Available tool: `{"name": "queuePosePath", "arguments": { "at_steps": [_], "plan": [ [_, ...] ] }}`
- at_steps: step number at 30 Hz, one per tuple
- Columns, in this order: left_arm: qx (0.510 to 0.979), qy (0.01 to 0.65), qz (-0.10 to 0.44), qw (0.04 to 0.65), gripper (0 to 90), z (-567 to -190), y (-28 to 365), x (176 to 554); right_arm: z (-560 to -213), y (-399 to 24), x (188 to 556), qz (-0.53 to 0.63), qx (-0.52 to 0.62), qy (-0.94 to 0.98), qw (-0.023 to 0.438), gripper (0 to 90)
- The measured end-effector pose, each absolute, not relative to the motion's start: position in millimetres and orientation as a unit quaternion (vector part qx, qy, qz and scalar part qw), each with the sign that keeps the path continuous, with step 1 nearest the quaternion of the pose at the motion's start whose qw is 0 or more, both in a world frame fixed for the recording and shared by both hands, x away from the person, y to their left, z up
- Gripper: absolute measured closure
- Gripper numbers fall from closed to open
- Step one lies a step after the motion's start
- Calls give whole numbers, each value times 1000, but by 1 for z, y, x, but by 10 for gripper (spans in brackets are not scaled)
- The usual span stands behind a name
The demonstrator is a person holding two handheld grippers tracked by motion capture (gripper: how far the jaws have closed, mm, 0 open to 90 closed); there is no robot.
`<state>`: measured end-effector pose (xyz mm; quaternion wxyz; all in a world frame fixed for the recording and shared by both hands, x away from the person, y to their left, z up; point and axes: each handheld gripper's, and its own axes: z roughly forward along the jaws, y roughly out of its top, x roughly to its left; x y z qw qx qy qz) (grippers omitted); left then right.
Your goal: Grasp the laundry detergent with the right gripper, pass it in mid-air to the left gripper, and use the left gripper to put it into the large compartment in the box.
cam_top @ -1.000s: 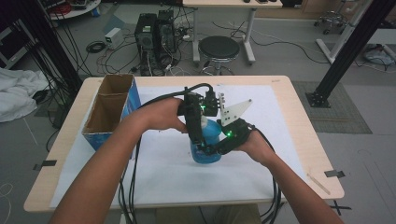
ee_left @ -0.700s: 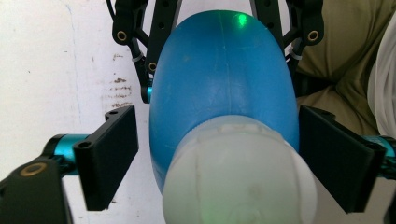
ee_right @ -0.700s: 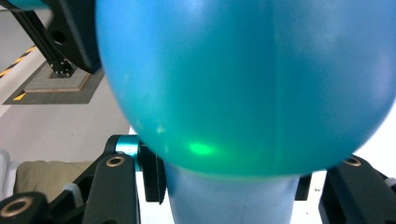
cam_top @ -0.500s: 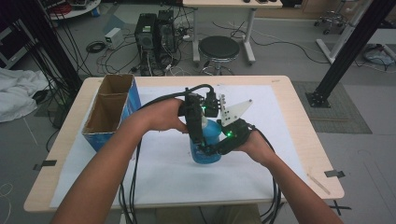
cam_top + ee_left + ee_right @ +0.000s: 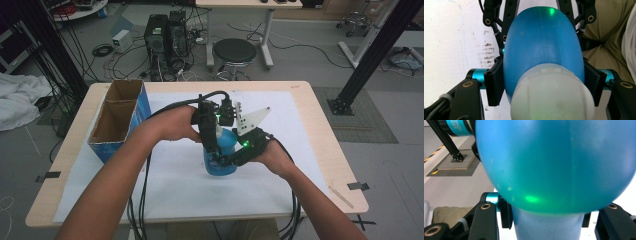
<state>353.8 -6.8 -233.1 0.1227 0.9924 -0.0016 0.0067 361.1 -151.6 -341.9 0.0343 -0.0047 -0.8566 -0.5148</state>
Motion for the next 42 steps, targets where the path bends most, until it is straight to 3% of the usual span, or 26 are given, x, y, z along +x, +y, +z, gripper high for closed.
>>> {"name": "queuePosePath", "arguments": {
  "at_steps": [5, 21, 22, 25, 29, 31, 42],
  "plan": [
    [992, -6, 7, 124, 370, -233, -8, 353, -342, -152, 360, -515, -3, -856, 36, 442],
    [992, -11, 12, 127, 377, -232, -10, 349, -342, -154, 359, -514, 4, -857, 33, 436],
    [992, -13, 13, 124, 377, -232, -10, 349, -341, -154, 359, -513, 6, -858, 31, 421],
    [993, -13, 13, 116, 377, -233, -10, 350, -338, -158, 359, -500, -11, -866, 27, 241],
    [994, -4, 14, 113, 377, -232, -6, 353, -337, -171, 359, -468, -11, -883, 26, 218],
    [994, 3, 15, 108, 377, -232, -2, 355, -335, -177, 359, -462, -21, -886, 23, 109],
    [994, 38, 30, 103, 377, -228, 16, 364, -324, -200, 362, -398, -73, -914, -4, 111]
  ]
}}
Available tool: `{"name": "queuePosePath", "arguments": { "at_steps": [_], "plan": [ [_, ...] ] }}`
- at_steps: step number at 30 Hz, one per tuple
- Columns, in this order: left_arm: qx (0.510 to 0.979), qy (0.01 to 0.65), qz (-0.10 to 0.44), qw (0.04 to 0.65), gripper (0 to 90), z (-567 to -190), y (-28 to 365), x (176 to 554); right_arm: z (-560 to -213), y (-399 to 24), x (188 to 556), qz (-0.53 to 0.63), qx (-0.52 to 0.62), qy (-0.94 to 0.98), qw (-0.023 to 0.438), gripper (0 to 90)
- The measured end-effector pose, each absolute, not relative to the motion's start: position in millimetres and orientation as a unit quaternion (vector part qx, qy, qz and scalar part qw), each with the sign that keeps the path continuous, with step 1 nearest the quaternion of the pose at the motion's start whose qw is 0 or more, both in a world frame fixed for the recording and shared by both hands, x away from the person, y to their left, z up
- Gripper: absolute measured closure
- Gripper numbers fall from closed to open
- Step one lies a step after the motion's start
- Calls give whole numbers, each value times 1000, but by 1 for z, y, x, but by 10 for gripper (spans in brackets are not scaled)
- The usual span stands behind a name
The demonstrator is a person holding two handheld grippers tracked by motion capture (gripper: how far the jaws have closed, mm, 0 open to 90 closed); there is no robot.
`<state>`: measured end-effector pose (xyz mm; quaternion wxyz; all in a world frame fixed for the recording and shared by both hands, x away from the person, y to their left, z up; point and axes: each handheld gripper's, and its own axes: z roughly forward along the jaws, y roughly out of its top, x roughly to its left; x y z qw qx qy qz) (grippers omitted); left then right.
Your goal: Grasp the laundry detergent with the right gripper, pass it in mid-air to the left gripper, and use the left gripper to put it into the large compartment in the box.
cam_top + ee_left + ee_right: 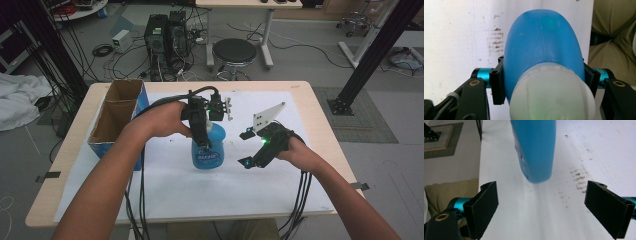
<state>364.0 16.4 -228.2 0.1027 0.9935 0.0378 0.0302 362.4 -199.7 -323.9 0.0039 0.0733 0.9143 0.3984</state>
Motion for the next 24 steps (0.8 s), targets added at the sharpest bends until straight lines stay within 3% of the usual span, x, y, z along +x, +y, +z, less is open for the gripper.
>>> {"name": "queuePosePath", "arguments": {
  "at_steps": [9, 12, 24],
  "plan": [
    [991, 69, 48, 105, 377, -223, 27, 371, -311, -217, 362, 329, 58, 942, 23, 109],
    [990, 78, 52, 103, 377, -220, 31, 373, -309, -224, 365, 295, 86, 951, 32, 6],
    [986, 122, 58, 100, 377, -204, 44, 379, -294, -262, 372, 238, 119, 963, 46, 9]
  ]
}}
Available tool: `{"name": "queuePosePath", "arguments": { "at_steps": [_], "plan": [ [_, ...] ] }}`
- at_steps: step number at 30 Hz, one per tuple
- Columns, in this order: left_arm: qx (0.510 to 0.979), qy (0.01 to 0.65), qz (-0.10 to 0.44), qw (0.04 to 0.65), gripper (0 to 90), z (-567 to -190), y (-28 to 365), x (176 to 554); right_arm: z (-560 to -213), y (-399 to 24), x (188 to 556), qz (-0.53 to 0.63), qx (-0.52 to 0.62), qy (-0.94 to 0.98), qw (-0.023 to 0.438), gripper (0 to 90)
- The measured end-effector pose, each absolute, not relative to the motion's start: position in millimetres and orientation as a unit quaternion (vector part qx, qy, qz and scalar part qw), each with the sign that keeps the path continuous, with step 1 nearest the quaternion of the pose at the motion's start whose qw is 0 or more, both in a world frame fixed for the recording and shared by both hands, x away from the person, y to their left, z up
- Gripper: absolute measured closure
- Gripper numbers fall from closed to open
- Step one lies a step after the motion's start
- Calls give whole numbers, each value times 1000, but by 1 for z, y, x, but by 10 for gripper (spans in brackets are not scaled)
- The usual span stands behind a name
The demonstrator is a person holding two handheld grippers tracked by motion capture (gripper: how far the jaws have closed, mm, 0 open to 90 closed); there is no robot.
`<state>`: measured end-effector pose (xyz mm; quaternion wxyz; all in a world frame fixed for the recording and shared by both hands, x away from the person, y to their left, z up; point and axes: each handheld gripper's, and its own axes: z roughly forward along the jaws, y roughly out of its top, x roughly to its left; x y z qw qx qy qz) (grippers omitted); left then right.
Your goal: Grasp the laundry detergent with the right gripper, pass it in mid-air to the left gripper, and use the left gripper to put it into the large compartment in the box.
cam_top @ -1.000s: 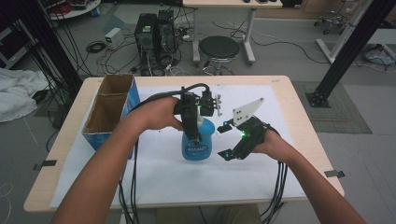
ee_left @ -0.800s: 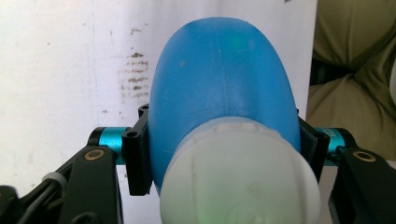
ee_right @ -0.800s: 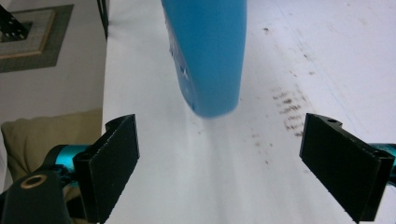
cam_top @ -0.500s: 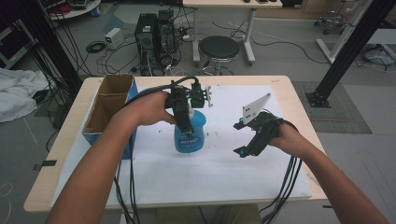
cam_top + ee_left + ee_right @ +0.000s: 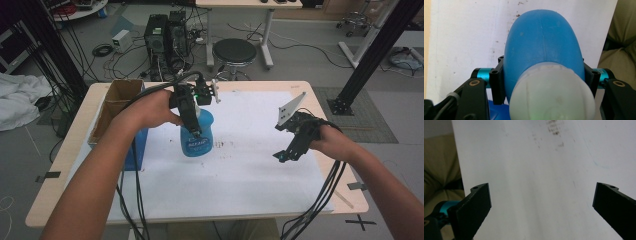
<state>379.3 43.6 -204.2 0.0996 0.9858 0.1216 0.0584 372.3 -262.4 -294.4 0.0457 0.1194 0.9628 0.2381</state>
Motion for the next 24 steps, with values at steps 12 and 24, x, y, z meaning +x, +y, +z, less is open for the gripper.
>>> {"name": "queuePosePath", "arguments": {
  "at_steps": [12, 24],
  "plan": [
    [980, 157, 71, 101, 377, -169, 69, 381, -291, -291, 376, 185, 144, 972, 32, 13],
    [978, 162, 70, 113, 377, -135, 106, 379, -291, -293, 376, 187, 136, 972, 29, 12]
  ]
}}
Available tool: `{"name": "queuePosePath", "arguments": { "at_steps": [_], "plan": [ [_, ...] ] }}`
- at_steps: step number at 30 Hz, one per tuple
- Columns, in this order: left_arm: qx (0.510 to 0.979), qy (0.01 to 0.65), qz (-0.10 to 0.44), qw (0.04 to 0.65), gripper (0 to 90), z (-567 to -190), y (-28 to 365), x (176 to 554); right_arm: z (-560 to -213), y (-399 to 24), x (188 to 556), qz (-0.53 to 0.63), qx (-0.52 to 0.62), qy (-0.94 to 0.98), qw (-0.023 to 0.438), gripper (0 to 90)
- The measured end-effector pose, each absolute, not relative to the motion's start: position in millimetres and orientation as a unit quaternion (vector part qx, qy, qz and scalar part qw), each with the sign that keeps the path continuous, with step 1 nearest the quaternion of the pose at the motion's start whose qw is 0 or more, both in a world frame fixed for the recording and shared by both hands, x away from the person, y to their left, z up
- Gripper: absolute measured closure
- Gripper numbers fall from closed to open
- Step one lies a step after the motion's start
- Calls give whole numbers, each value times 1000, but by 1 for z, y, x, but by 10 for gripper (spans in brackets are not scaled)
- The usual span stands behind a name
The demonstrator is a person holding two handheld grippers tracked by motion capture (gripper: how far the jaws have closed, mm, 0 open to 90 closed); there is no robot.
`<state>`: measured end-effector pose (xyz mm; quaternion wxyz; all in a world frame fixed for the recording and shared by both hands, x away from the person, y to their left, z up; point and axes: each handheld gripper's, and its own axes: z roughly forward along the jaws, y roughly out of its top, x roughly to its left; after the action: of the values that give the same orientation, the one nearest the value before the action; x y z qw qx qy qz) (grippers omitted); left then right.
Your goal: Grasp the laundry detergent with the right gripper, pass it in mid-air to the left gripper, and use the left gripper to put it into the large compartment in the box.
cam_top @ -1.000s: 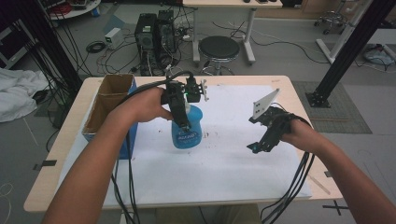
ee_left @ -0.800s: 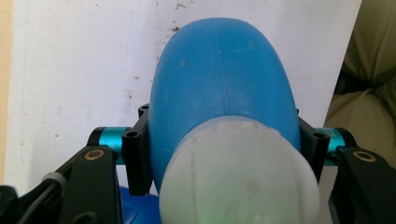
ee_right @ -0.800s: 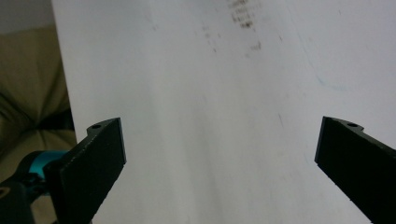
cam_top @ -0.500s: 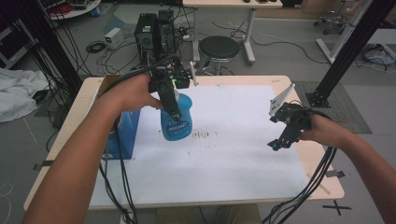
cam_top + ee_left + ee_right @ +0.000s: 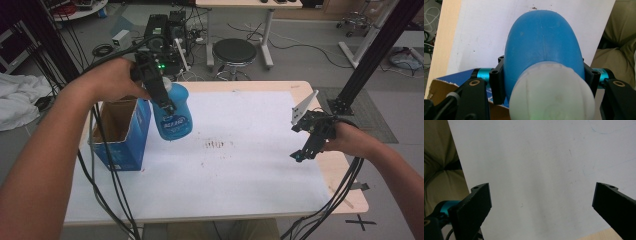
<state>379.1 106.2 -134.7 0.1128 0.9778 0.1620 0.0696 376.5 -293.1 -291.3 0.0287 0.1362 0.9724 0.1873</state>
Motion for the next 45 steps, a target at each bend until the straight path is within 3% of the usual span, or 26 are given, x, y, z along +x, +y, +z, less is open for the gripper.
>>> {"name": "queuePosePath", "arguments": {
  "at_steps": [23, 45],
  "plan": [
    [962, 214, 97, 139, 378, -80, 202, 379, -292, -292, 382, 186, 152, 970, 30, 13],
    [957, 242, 104, 123, 379, -106, 252, 390, -292, -293, 385, 191, 158, 968, 34, 13]
  ]
}}
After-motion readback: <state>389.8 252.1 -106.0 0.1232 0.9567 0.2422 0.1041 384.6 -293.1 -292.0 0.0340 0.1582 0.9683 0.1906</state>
